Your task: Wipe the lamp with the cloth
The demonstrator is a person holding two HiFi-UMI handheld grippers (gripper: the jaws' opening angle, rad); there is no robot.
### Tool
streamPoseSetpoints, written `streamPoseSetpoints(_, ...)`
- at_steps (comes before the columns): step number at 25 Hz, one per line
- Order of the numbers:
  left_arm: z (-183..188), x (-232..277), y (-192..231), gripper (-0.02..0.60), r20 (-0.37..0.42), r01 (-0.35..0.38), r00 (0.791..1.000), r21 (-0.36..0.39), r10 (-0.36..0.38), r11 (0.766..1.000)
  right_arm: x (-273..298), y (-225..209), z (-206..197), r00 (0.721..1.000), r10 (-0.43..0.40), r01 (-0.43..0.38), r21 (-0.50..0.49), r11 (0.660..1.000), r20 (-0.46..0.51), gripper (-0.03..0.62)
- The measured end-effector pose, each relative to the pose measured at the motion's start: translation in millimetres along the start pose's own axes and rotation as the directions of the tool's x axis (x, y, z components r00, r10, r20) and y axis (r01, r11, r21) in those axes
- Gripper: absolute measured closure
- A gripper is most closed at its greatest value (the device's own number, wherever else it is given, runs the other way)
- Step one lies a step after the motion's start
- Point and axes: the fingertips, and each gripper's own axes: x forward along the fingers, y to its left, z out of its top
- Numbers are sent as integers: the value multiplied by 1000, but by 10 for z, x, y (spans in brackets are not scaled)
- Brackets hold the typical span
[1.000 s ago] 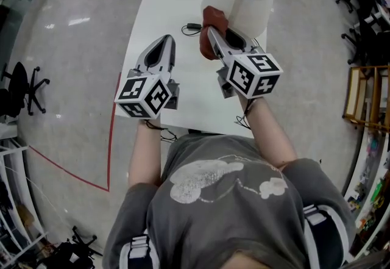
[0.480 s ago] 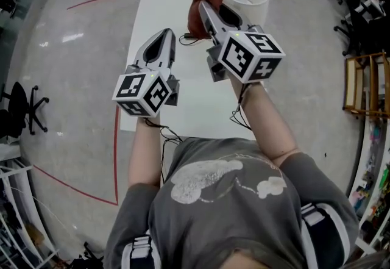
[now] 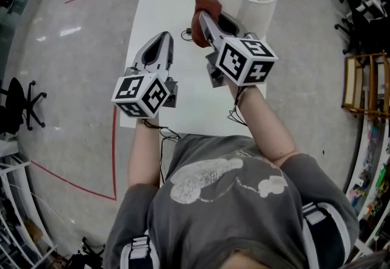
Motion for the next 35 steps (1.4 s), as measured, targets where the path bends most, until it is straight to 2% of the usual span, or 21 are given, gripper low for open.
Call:
streamPoseSetpoints(12,-357,-240,111,574,-25,-114,993,-64,112,991,-127,-116,-842,980,58,-62,-13,998,-191,503)
streamPoseSetpoints(19,-621,-277,6,574,-37,-210,978,-112,208,971,-346,-120,-876,956,155,-167,-29,986,-248,503)
streamPoseSetpoints(25,-778,-283,-210,574,-31,-308,951,-116,307,944,-618,-165,-960,899,314,-333,-11,943,-306,503)
streamPoseSetpoints(35,-1113,-279,-806,574,-29,-433,901,-108,432,895,-1037,-460,-916,811,462,-497,-4,868,-358,503)
